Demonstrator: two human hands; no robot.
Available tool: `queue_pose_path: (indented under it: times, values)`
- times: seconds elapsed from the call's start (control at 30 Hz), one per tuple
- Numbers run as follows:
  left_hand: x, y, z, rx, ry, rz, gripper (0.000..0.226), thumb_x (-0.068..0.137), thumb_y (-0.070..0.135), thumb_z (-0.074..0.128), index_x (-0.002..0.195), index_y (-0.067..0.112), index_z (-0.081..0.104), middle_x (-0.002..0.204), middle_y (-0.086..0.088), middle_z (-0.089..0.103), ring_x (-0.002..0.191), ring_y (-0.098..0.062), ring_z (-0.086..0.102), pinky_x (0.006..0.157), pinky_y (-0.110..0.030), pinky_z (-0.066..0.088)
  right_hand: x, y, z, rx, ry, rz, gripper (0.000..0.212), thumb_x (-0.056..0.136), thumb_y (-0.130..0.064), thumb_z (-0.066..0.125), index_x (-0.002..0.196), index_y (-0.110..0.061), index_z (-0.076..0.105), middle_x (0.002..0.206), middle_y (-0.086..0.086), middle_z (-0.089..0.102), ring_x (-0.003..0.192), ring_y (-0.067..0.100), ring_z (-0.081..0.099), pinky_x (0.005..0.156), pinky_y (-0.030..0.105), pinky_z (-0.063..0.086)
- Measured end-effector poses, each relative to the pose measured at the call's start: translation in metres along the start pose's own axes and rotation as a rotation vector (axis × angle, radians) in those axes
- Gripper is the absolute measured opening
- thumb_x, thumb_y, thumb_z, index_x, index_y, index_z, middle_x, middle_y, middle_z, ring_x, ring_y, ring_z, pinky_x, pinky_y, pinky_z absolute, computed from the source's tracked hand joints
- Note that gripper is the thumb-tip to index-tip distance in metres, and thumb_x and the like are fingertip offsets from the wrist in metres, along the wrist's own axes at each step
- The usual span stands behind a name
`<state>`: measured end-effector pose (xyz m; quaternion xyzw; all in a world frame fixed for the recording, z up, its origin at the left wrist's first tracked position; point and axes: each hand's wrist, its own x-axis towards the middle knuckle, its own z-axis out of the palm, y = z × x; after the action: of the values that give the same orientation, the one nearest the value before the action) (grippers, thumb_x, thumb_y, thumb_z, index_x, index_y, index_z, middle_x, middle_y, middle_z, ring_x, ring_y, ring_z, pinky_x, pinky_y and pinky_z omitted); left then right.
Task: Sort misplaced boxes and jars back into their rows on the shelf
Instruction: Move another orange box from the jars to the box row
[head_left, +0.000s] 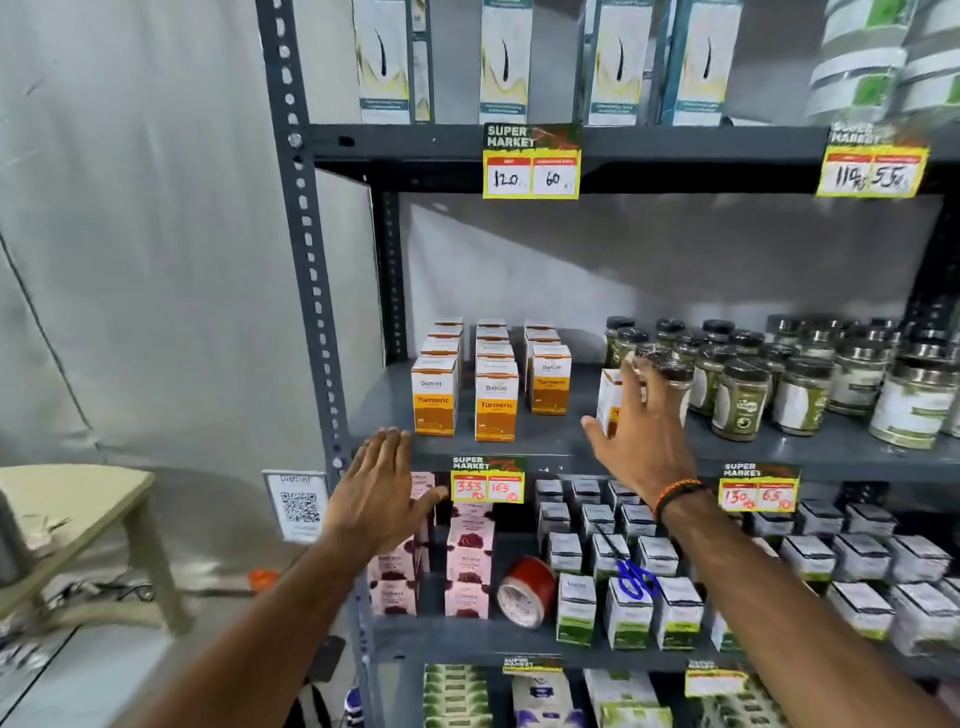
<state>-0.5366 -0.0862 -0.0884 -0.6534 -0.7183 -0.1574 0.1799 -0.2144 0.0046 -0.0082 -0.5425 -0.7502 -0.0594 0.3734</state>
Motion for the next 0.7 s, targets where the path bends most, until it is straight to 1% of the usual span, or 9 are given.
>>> queue_pose_path:
  times: [0.03, 0.1, 0.17, 0.23, 0.37, 0.47, 0.53, 0.63, 0.7]
  values:
    - [0.001, -0.003, 0.003, 0.017, -0.001, 0.004, 0.108, 0.09, 0.085, 0.005, 0.161, 0.003, 0.012, 0.169, -0.02, 0.018, 0.156, -0.032, 0.014, 0.125, -0.043, 0.005, 0.001, -0.002, 0.002, -0.014, -0.014, 0.018, 0.084, 0.094, -0.046, 0.069, 0.16, -0.007, 0.032, 0.168, 0.015, 0.024, 0.145, 0.04, 0.042, 0.111, 0.052, 0.047]
    - [0.005, -0.006, 0.008, 0.032, 0.02, -0.007, 0.108, 0.09, 0.084, 0.006, 0.161, 0.004, 0.015, 0.168, -0.018, 0.021, 0.156, -0.031, 0.017, 0.124, -0.042, 0.004, 0.002, -0.003, 0.006, -0.018, 0.001, 0.024, 0.076, 0.094, -0.037, 0.072, 0.155, -0.007, 0.039, 0.165, 0.014, 0.029, 0.132, 0.041, 0.055, 0.103, 0.052, 0.053]
    - [0.007, -0.006, 0.011, 0.043, 0.024, -0.01, 0.107, 0.091, 0.084, 0.006, 0.16, 0.004, 0.018, 0.168, -0.018, 0.024, 0.155, -0.031, 0.02, 0.124, -0.042, 0.005, 0.004, -0.003, 0.009, -0.008, 0.031, 0.015, 0.068, 0.093, -0.028, 0.074, 0.151, -0.009, 0.045, 0.161, 0.013, 0.035, 0.12, 0.04, 0.064, 0.095, 0.051, 0.058]
    - [0.009, -0.008, 0.013, 0.052, 0.031, -0.011, 0.105, 0.092, 0.083, 0.009, 0.159, 0.004, 0.022, 0.166, -0.018, 0.028, 0.154, -0.031, 0.023, 0.124, -0.043, 0.007, 0.008, -0.006, 0.013, 0.011, 0.04, 0.004, 0.062, 0.093, -0.026, 0.074, 0.148, -0.011, 0.05, 0.157, 0.011, 0.038, 0.115, 0.037, 0.066, 0.092, 0.048, 0.06]
    - [0.008, -0.009, 0.018, 0.054, 0.043, -0.008, 0.101, 0.094, 0.081, 0.014, 0.158, 0.004, 0.025, 0.165, -0.019, 0.031, 0.154, -0.032, 0.025, 0.124, -0.045, 0.011, 0.014, -0.026, 0.023, 0.051, 0.002, -0.026, 0.063, 0.094, -0.034, 0.075, 0.148, -0.016, 0.05, 0.157, 0.006, 0.039, 0.12, 0.031, 0.063, 0.091, 0.046, 0.06]
    - [0.008, -0.01, 0.019, 0.058, 0.043, -0.006, 0.102, 0.094, 0.082, 0.014, 0.159, 0.004, 0.023, 0.165, -0.019, 0.029, 0.154, -0.032, 0.023, 0.125, -0.045, 0.011, 0.016, -0.041, 0.034, 0.039, -0.012, -0.035, 0.069, 0.094, -0.04, 0.074, 0.153, -0.021, 0.046, 0.16, 0.003, 0.035, 0.127, 0.029, 0.059, 0.092, 0.044, 0.06]
    - [0.008, -0.011, 0.019, 0.057, 0.038, -0.003, 0.103, 0.094, 0.082, 0.013, 0.16, 0.004, 0.021, 0.166, -0.019, 0.027, 0.155, -0.031, 0.021, 0.125, -0.045, 0.009, 0.017, -0.046, 0.039, 0.057, -0.021, -0.04, 0.078, 0.091, -0.043, 0.076, 0.157, -0.022, 0.042, 0.164, 0.004, 0.03, 0.135, 0.03, 0.054, 0.098, 0.045, 0.058]
    - [0.008, -0.012, 0.019, 0.052, 0.04, -0.006, 0.103, 0.093, 0.083, 0.012, 0.16, 0.005, 0.02, 0.167, -0.018, 0.025, 0.155, -0.031, 0.019, 0.125, -0.045, 0.009, 0.013, -0.04, 0.041, 0.153, -0.005, 0.013, 0.105, 0.08, -0.05, 0.085, 0.164, -0.023, 0.027, 0.169, 0.01, 0.021, 0.141, 0.033, 0.05, 0.103, 0.048, 0.055]
    - [0.008, -0.012, 0.02, 0.047, 0.043, -0.011, 0.103, 0.093, 0.083, 0.012, 0.16, 0.005, 0.02, 0.167, -0.018, 0.025, 0.156, -0.03, 0.019, 0.125, -0.045, 0.009, 0.012, -0.028, 0.041, 0.219, -0.014, 0.106, 0.122, 0.072, -0.056, 0.089, 0.166, -0.023, 0.018, 0.169, 0.013, 0.022, 0.144, 0.034, 0.045, 0.106, 0.049, 0.051]
